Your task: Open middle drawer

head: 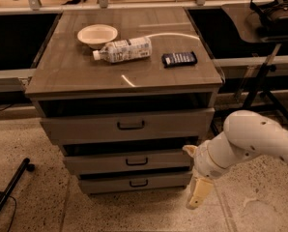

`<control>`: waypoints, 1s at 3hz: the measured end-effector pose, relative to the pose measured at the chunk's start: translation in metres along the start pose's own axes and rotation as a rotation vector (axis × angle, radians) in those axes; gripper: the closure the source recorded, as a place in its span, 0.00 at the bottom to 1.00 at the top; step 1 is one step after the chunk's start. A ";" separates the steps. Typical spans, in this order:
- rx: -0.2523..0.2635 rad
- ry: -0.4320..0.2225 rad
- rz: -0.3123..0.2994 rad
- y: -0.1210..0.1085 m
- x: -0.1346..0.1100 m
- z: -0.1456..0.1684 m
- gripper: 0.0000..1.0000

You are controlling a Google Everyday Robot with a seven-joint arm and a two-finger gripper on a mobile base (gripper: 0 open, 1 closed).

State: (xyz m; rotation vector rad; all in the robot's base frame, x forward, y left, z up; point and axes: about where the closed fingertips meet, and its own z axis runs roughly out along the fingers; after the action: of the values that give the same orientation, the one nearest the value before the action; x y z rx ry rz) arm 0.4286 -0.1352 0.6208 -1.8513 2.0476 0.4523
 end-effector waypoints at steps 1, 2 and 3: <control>-0.029 -0.048 0.012 -0.006 0.006 0.056 0.00; -0.029 -0.048 0.012 -0.006 0.006 0.056 0.00; -0.037 -0.026 -0.018 -0.010 0.007 0.071 0.00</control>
Offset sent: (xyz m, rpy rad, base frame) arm 0.0070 0.0164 -0.0404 0.0387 0.0163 0.0049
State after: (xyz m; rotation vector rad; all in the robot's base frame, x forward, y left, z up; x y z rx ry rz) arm 0.4410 -0.1108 0.5545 -1.8732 2.0175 0.5108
